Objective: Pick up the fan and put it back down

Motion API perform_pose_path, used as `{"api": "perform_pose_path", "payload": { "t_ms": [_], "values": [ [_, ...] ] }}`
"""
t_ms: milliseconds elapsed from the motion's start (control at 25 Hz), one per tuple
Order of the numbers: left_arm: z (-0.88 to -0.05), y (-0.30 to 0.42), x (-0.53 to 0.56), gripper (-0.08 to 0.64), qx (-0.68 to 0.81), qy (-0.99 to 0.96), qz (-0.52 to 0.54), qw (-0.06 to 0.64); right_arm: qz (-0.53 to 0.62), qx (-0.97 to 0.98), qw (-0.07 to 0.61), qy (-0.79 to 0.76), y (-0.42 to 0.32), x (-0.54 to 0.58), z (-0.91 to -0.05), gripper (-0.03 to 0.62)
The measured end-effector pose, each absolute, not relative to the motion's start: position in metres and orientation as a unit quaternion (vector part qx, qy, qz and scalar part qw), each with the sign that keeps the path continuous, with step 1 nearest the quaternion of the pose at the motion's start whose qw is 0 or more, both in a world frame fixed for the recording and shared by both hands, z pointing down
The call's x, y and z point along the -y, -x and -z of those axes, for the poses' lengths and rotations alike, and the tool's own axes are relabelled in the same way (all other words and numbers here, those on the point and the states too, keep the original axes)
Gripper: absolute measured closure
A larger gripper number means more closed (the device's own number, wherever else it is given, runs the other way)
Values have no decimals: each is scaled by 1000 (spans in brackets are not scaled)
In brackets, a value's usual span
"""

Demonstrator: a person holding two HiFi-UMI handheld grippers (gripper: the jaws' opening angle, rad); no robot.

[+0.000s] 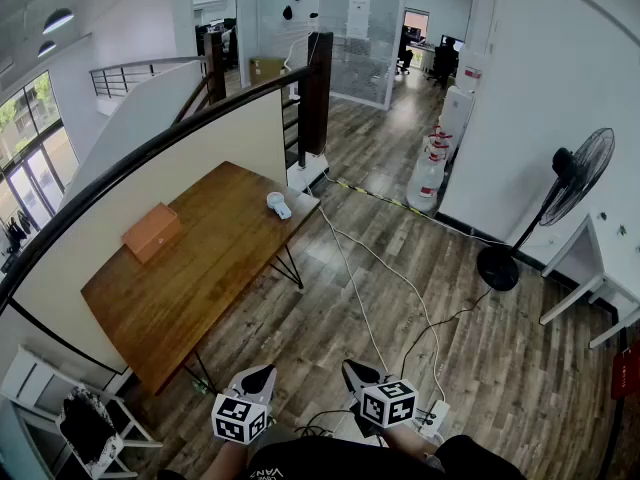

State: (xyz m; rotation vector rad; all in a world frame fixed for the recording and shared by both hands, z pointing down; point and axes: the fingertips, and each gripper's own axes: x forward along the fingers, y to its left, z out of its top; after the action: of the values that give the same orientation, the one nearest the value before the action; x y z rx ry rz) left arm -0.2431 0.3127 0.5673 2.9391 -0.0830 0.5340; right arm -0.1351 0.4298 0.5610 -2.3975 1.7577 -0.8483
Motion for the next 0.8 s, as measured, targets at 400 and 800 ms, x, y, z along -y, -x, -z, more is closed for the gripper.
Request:
{"api": "perform_pose_path", "payload": {
  "t_ms": [400, 800],
  "values": [
    [-566, 232, -328, 549, 34, -982, -169, 72, 255, -571, 36, 780, 126, -447, -555, 581],
    [-573, 219, -328, 526, 41, -981, -163, 93, 223, -590, 55, 774, 114, -432, -546, 554]
  ]
}}
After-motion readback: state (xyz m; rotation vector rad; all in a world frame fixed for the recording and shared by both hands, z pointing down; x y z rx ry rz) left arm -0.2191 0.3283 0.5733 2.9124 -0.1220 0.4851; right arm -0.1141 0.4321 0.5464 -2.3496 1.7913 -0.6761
